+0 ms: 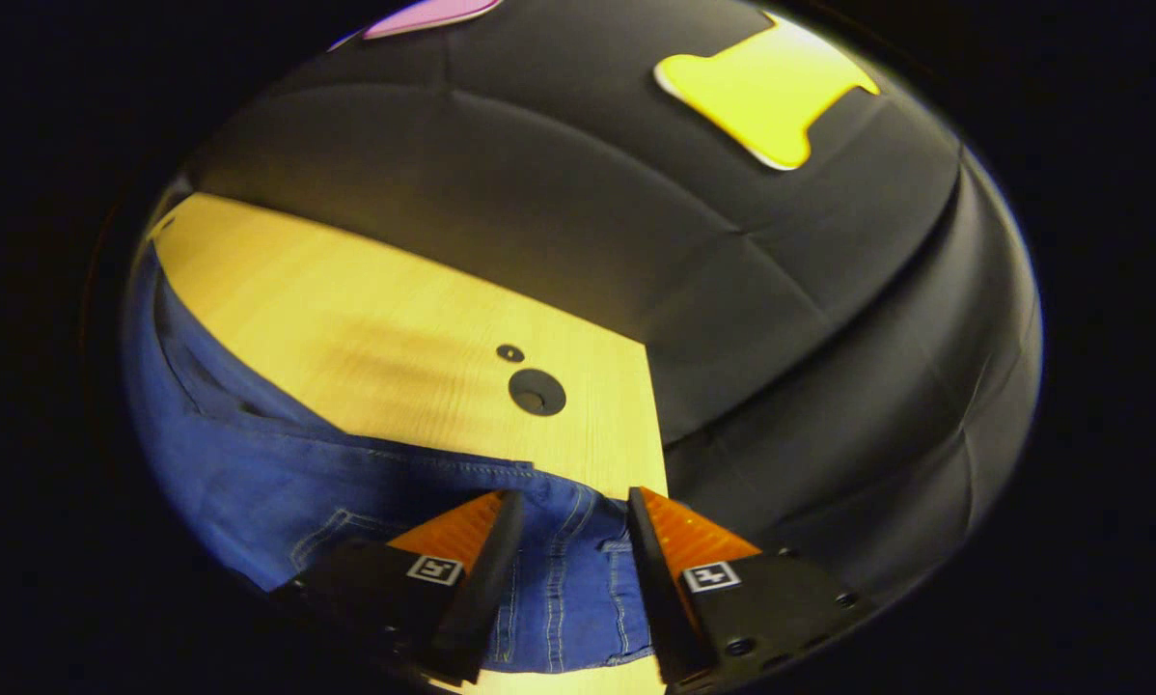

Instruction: Grasp the waist and the cuffs of the jeans and fold them to make the two legs overlap; first hold the waist and fold one-third of the jeans toward the cuffs, then hold the cuffs and fold the remaining one-third in the same direction to finish folding.

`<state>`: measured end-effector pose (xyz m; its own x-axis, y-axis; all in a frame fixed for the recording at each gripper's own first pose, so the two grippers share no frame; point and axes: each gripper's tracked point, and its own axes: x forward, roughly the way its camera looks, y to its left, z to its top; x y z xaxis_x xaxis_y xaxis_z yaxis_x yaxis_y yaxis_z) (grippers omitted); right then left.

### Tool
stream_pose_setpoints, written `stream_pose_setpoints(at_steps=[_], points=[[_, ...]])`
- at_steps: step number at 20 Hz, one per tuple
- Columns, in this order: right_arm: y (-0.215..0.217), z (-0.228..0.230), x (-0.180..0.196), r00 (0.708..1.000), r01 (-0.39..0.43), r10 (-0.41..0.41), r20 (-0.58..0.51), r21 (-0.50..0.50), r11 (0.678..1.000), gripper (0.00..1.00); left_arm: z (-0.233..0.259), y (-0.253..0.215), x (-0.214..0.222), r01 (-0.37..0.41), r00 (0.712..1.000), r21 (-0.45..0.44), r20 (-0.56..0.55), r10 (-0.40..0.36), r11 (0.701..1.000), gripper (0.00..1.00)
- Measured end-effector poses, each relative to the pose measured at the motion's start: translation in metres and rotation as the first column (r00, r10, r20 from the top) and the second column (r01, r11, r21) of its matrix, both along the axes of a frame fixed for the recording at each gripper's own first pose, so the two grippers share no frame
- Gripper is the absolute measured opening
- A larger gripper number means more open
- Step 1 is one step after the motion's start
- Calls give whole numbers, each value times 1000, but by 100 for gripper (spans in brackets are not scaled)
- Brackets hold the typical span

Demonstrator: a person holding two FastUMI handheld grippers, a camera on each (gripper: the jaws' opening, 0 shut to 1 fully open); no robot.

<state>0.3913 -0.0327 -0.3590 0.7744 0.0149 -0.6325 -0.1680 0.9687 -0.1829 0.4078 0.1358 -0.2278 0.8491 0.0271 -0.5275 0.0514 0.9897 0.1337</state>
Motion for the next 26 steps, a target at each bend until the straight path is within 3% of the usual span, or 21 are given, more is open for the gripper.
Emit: stream_pose_setpoints(at_steps=[1, 2, 4, 7, 9, 12, 14, 16, 20, 22, 23, 26], points=[[-2, 19, -1, 999, 26, -27, 37, 40, 999, 72, 13, -2, -7, -10, 999, -23, 33, 11, 1000, 97], [-8, 41, -1, 996, 51, -56, 70, 84, 995, 84, 29, -5, -14, -19, 998, -59, 65, 23, 998, 97], [-22, 69, -11, 990, 94, -109, 89, 153, 984, 87, 58, -8, -37, -27, 992, -144, 119, 45, 989, 97], [-43, 73, -55, 983, 180, -182, -16, 240, 954, 93, 69, -30, -68, -29, 983, -288, 164, 79, 957, 98], [-59, 51, -78, 960, 279, -261, -98, 293, 914, 95, 78, -49, -93, -18, 981, -308, 180, 77, 951, 98], [-80, -13, -109, 864, 494, -410, -291, 339, 801, 95, 80, -82, -126, 6, 983, -311, 174, 51, 950, 99], [-82, -52, -117, 782, 617, -488, -387, 374, 693, 96, 82, -97, -147, 19, 984, -331, 173, 41, 943, 98], [-79, -79, -123, 713, 698, -514, -477, 413, 586, 96, 86, -104, -162, 8, 984, -343, 168, 53, 939, 98], [-81, -106, -119, 621, 783, -554, -555, 403, 474, 96, 79, -92, -180, -40, 987, -296, 137, 84, 954, 98], [-78, -109, -114, 590, 807, -569, -572, 422, 412, 96, 81, -83, -184, -77, 984, -289, 133, 120, 954, 98], [-83, -111, -102, 592, 804, -592, -547, 450, 389, 96, 81, -82, -185, -91, 982, -296, 131, 134, 951, 98], [-70, -118, -101, 606, 794, -552, -572, 483, 370, 65, 75, -86, -191, -127, 981, -309, 105, 166, 943, 95]])
